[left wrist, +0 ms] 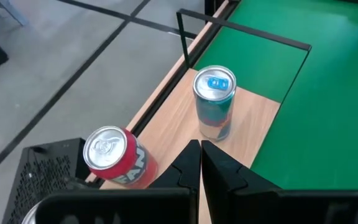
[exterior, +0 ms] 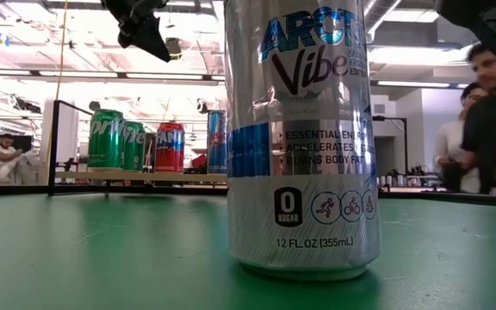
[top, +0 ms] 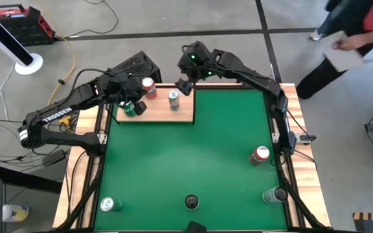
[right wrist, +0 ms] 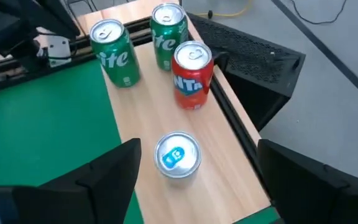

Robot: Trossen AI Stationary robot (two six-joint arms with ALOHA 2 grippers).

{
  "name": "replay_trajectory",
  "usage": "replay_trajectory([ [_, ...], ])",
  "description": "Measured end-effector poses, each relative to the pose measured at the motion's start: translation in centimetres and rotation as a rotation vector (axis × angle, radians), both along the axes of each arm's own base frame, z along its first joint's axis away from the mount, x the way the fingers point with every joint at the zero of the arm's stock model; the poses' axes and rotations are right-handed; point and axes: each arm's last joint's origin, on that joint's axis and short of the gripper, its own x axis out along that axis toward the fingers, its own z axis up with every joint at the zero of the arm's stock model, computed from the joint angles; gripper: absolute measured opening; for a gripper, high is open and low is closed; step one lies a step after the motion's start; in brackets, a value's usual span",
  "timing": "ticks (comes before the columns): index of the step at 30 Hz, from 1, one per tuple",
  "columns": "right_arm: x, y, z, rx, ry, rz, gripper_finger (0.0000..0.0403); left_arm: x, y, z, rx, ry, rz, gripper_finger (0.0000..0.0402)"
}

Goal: Place canned beverage on shelf
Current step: Put the top blue soda can on the shelf

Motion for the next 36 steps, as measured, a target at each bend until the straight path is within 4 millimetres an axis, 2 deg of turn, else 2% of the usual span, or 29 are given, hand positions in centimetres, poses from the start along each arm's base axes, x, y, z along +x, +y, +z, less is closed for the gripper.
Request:
replay_trajectory([
  [9,-1.5,4.0,-1.3,-0.080,-0.026,-0.014,0.0324,0.2,0.5,0.2,-0.004,-0.055,0.041,0.0000],
  [13,-3.5,5.7,-2.3,-0.119,-0.177,-0.028,0.0321,0.3,0.8,0.1,-0.022,-0.067,0.069,0.0000],
  [18,-4.6,6.0,-5.2,-0.093,-0.487,-0.044,0.0321,0.3,1.1,0.4,-0.010,-0.098,0.087,0.0000],
  [22,-4.3,5.7,-6.1,0.003,-0.644,0.019,0.0321,0.3,1.4,0.8,0.021,-0.136,0.141,0.0000],
  [26,-3.7,5.6,-6.5,0.047,-0.631,0.089,0.0321,0.0,1.9,1.0,0.000,-0.197,0.212,0.0000],
  [29,-3.7,5.6,-6.0,0.044,-0.654,0.105,0.0321,-0.1,2.1,1.1,-0.034,-0.245,0.252,0.0000],
  [36,-4.1,5.2,-5.8,0.050,-0.653,0.122,0.0321,0.1,2.0,1.1,-0.061,-0.261,0.244,0.0000],
])
